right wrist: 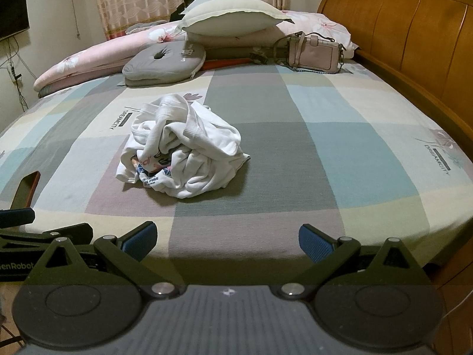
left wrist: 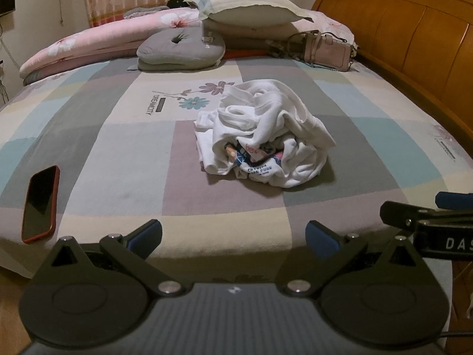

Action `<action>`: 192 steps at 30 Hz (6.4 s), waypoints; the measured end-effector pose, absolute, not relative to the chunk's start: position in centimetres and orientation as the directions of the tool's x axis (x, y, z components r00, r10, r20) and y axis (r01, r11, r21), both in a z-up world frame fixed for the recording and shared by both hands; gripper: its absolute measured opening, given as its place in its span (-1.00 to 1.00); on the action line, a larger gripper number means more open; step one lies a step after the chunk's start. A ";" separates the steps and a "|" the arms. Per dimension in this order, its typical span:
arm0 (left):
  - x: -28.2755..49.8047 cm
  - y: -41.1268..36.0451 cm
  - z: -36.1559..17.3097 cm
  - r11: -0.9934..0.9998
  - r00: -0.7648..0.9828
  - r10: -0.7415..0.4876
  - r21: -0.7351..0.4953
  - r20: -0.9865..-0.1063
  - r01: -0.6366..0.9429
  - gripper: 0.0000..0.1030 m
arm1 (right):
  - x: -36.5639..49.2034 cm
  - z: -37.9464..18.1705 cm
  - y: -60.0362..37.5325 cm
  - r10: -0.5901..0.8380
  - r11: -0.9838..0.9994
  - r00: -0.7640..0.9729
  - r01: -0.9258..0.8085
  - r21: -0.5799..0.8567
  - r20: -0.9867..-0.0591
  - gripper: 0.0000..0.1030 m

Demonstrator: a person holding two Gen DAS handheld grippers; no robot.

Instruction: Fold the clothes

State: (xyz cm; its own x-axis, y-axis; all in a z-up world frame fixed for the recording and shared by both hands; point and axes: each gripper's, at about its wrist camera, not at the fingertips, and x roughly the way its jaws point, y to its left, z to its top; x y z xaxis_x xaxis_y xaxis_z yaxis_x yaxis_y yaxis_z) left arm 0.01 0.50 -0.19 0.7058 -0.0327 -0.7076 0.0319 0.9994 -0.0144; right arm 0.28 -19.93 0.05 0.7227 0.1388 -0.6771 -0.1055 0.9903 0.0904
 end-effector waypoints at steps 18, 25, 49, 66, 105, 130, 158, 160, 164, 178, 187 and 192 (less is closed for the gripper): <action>1.4 0.3 -0.5 0.998 0.709 -0.053 -0.017 -0.703 0.057 0.99 | 1.9 -0.6 -19.8 0.149 0.989 0.701 -0.124 0.087 -0.697 1.00; 3.0 0.4 -1.5 0.997 0.680 -0.069 -0.030 -0.730 0.070 0.99 | 3.1 -1.0 -19.7 0.157 0.987 0.686 -0.136 0.088 -0.711 1.00; 9.6 1.7 -3.2 0.994 0.685 -0.079 -0.004 -0.724 0.110 0.99 | 11.1 -2.1 -18.2 0.225 0.965 0.658 -0.254 0.069 -0.719 0.63; 13.1 3.5 -3.8 0.981 0.680 -0.122 0.015 -0.723 0.193 0.95 | 15.5 -2.4 -17.3 0.282 0.913 0.652 -0.408 -0.012 -0.704 -0.05; 19.9 2.5 -4.0 0.931 0.765 -0.048 0.248 -0.642 0.267 0.97 | 19.5 -1.5 -22.3 0.219 0.916 0.696 -0.389 -0.103 -0.684 -0.87; 23.1 4.0 -3.7 0.924 0.774 -0.124 0.213 -0.620 0.319 0.19 | 22.0 -2.6 -21.8 0.274 0.900 0.648 -0.433 -0.048 -0.710 -0.74; 21.6 2.6 -4.1 0.885 0.733 -0.159 0.235 -0.661 0.403 -0.90 | 22.0 -4.4 -22.2 0.321 0.898 0.621 -0.439 0.021 -0.715 0.00; 21.5 2.7 -4.0 0.886 0.736 -0.156 0.236 -0.659 0.399 -0.91 | 21.8 -4.5 -22.5 0.332 0.896 0.621 -0.443 0.032 -0.710 0.05; 21.5 2.8 -3.8 0.888 0.739 -0.153 0.236 -0.656 0.393 -0.92 | 22.2 -5.1 -23.0 0.366 0.886 0.607 -0.459 0.065 -0.705 0.01; 25.1 6.6 -0.8 0.938 0.785 -0.088 0.215 -0.613 0.272 -0.98 | 26.4 -1.5 -23.5 0.354 0.901 0.678 -0.431 0.043 -0.644 -0.87; 30.5 10.2 -1.0 0.959 0.773 -0.016 0.211 -0.634 0.192 -0.98 | 32.8 -0.3 -22.6 0.290 0.918 0.701 -0.396 -0.018 -0.651 -0.88; 34.2 12.2 -1.4 0.965 0.765 0.022 0.212 -0.644 0.151 -0.98 | 37.3 -0.3 -22.0 0.253 0.925 0.716 -0.375 -0.054 -0.651 -0.88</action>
